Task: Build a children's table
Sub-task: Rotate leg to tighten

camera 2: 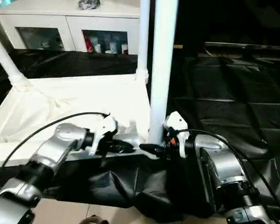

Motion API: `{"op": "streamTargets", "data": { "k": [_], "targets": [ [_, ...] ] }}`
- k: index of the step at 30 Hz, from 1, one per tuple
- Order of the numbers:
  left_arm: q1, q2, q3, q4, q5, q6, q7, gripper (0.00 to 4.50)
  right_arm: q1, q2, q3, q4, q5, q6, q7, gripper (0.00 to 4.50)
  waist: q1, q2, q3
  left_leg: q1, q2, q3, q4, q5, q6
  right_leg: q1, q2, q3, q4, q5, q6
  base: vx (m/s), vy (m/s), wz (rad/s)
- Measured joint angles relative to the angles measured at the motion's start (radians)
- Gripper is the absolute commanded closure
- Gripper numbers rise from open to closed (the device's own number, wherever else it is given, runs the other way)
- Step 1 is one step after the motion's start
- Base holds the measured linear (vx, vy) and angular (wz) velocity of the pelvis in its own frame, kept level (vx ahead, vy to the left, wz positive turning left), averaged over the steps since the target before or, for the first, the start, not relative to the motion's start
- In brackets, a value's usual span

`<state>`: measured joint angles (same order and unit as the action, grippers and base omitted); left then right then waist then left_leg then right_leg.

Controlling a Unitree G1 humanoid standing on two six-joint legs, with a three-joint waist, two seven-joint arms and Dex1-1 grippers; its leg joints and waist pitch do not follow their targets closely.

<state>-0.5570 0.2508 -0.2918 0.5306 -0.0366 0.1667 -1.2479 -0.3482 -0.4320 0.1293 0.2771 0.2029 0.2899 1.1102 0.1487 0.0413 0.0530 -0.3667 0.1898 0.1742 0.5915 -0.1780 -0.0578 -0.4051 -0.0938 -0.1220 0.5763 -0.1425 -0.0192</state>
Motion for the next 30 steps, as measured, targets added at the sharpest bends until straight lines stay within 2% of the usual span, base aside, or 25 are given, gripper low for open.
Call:
{"op": "streamTargets", "data": {
  "k": [5, 12, 19, 26, 29, 30],
  "targets": [
    [0.005, 0.006, -0.001, -0.016, -0.006, 0.019, -0.01, 4.5, 0.0, -0.004, 0.002, -0.003, 0.013, 0.015, 0.009, 1.8, -0.001, 0.0, 0.0, 0.0, 0.0, 0.0, 0.0, 0.0, 0.0, 0.0, 0.0, 0.0, 0.0, 0.0, 0.0, 0.0, 0.0, 0.0],
    [0.004, -0.006, -0.001, -0.011, -0.001, 0.022, 0.017, 4.5, 0.012, 0.008, 0.004, -0.009, 0.013, 0.016, -0.018, 1.93, 0.001, 0.0, 0.0, 0.0, 0.0, 0.0, 0.0, 0.0, 0.0, 0.0, 0.0, 0.0, 0.0, 0.0, 0.0, 0.0, 0.0, 0.0],
    [-0.078, -0.109, 0.016, 0.136, 0.045, -0.009, 0.225, 4.5, -0.014, 0.118, -0.084, 0.067, -0.041, 0.011, -0.317, 1.94, -0.012, -0.002, 0.0, 0.001, -0.001, 0.0, 0.002, 0.0, 0.0, 0.001, 0.0, 0.0, -0.001, 0.0, 0.0, 0.0, 0.0, 0.0],
    [-0.185, -0.243, 0.049, 0.307, 0.076, -0.017, 0.49, 4.5, -0.12, 0.264, -0.193, 0.197, -0.071, 0.018, -0.684, 1.94, -0.03, -0.001, -0.001, 0.0, -0.001, 0.0, 0.001, 0.0, 0.0, 0.001, 0.0, 0.0, -0.002, 0.0, 0.0, 0.0, 0.0, 0.0],
    [-0.201, -0.262, 0.055, 0.338, 0.077, -0.025, 0.525, 4.5, -0.139, 0.285, -0.202, 0.217, -0.086, 0.012, -0.741, 1.94, -0.033, 0.0, -0.001, 0.0, -0.001, 0.0, -0.002, 0.0, 0.0, 0.001, 0.0, 0.0, -0.002, -0.001, 0.001, 0.0, 0.0, 0.0],
    [-0.201, -0.262, 0.055, 0.339, 0.077, -0.028, 0.523, 4.5, -0.139, 0.285, -0.202, 0.217, -0.086, 0.009, -0.74, 1.38, -0.033, 0.001, -0.002, 0.0, -0.001, 0.0, -0.002, 0.0, 0.0, 0.001, 0.0, 0.0, -0.002, -0.001, 0.001, 0.0, 0.0, 0.0]
  ]
}}
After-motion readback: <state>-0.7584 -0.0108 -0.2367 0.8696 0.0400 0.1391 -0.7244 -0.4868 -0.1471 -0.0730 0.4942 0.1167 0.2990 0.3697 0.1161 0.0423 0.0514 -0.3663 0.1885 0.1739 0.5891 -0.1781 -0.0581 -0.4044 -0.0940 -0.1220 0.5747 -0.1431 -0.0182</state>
